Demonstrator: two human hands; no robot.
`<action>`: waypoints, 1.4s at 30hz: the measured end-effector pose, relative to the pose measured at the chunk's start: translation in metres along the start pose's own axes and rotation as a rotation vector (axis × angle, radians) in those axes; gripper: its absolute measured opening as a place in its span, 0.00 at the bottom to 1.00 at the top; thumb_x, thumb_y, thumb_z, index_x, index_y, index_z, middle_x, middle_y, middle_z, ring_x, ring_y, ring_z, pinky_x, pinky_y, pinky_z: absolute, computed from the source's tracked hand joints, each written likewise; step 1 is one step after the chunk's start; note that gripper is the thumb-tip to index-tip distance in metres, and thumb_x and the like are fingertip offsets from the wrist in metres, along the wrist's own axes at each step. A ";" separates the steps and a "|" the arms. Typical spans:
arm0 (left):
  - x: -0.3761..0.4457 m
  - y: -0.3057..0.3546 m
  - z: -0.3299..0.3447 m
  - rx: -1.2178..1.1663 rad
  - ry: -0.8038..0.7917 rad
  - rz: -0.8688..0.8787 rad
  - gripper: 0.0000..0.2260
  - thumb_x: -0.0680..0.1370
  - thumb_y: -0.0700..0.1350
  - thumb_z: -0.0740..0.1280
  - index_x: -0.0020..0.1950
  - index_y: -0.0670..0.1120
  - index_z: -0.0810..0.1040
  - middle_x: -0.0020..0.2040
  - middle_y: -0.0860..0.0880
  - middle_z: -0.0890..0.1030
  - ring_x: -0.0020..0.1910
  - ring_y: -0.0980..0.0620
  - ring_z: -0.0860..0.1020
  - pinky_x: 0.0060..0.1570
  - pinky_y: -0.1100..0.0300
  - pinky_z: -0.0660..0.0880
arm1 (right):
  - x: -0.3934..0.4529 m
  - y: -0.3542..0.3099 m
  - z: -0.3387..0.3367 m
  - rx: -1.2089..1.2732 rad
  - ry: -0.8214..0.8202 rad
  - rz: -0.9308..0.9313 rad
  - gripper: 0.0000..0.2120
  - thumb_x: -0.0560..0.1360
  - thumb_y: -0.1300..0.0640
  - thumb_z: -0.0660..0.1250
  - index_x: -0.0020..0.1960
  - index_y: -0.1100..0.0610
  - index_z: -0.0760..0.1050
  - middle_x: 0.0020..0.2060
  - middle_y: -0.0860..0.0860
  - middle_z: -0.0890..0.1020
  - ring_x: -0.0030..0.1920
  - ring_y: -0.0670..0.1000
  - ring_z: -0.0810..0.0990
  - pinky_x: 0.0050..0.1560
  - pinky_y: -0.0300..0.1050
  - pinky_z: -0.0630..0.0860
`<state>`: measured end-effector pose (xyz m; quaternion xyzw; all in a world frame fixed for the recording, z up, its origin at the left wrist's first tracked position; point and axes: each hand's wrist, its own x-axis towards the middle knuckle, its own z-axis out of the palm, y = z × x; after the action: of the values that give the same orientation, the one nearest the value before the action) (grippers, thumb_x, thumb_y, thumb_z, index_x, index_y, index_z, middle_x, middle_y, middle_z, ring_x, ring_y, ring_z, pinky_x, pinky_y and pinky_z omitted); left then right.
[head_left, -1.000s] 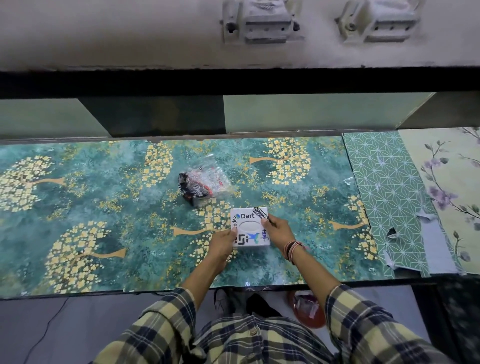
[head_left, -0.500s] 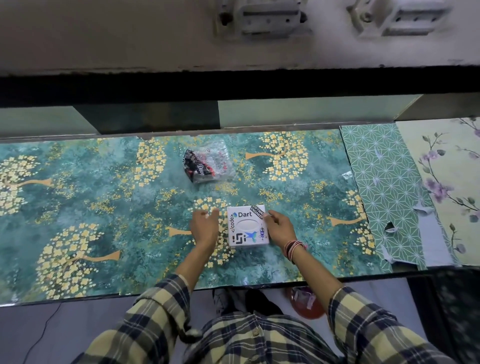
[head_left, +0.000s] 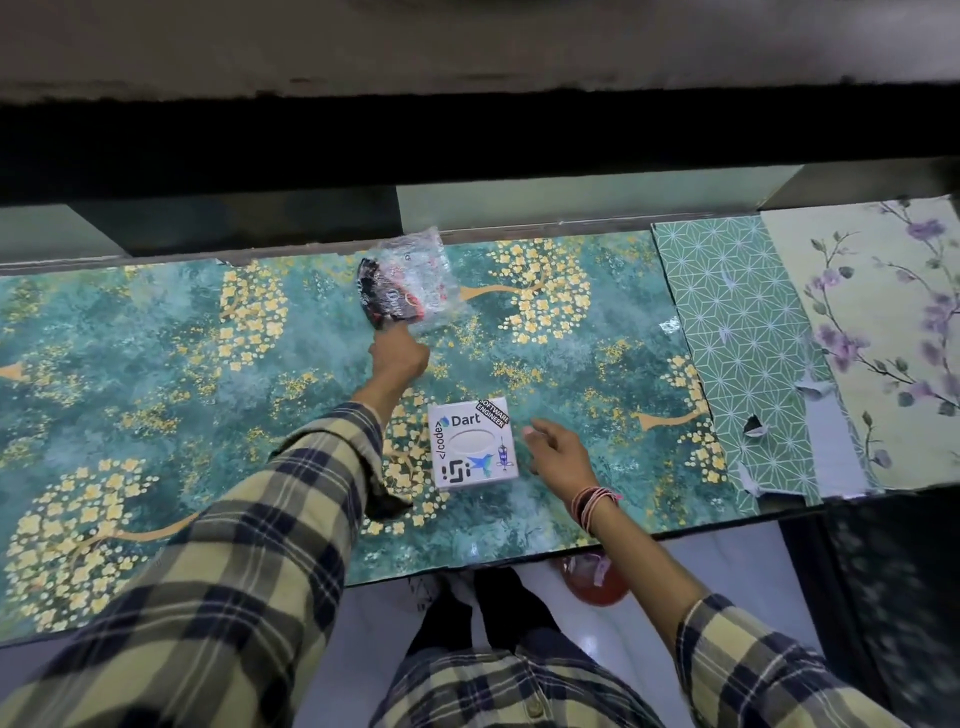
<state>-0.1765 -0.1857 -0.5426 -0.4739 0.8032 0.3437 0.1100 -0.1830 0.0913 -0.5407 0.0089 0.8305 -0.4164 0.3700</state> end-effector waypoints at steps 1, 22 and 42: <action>0.002 -0.004 0.003 -0.048 0.034 -0.023 0.21 0.78 0.36 0.66 0.71 0.37 0.74 0.68 0.36 0.77 0.63 0.36 0.78 0.64 0.45 0.78 | 0.000 0.003 -0.002 -0.001 0.005 0.001 0.29 0.76 0.41 0.66 0.70 0.56 0.76 0.60 0.56 0.83 0.59 0.57 0.82 0.62 0.62 0.79; 0.003 -0.026 0.000 -0.025 0.017 -0.010 0.20 0.77 0.36 0.66 0.69 0.38 0.78 0.67 0.37 0.79 0.62 0.38 0.80 0.63 0.48 0.78 | -0.009 -0.006 0.001 0.026 -0.024 -0.004 0.19 0.81 0.51 0.65 0.67 0.59 0.77 0.57 0.58 0.84 0.55 0.57 0.84 0.59 0.62 0.80; -0.154 -0.023 0.003 -0.535 -0.045 0.545 0.10 0.75 0.44 0.76 0.51 0.43 0.78 0.50 0.47 0.81 0.45 0.49 0.81 0.41 0.54 0.80 | -0.020 -0.083 -0.009 0.230 -0.122 -0.245 0.23 0.74 0.78 0.57 0.59 0.62 0.81 0.51 0.58 0.87 0.45 0.58 0.82 0.45 0.57 0.82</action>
<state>-0.0768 -0.0857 -0.4778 -0.2474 0.7790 0.5683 -0.0954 -0.2006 0.0498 -0.4680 -0.0755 0.7483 -0.5504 0.3626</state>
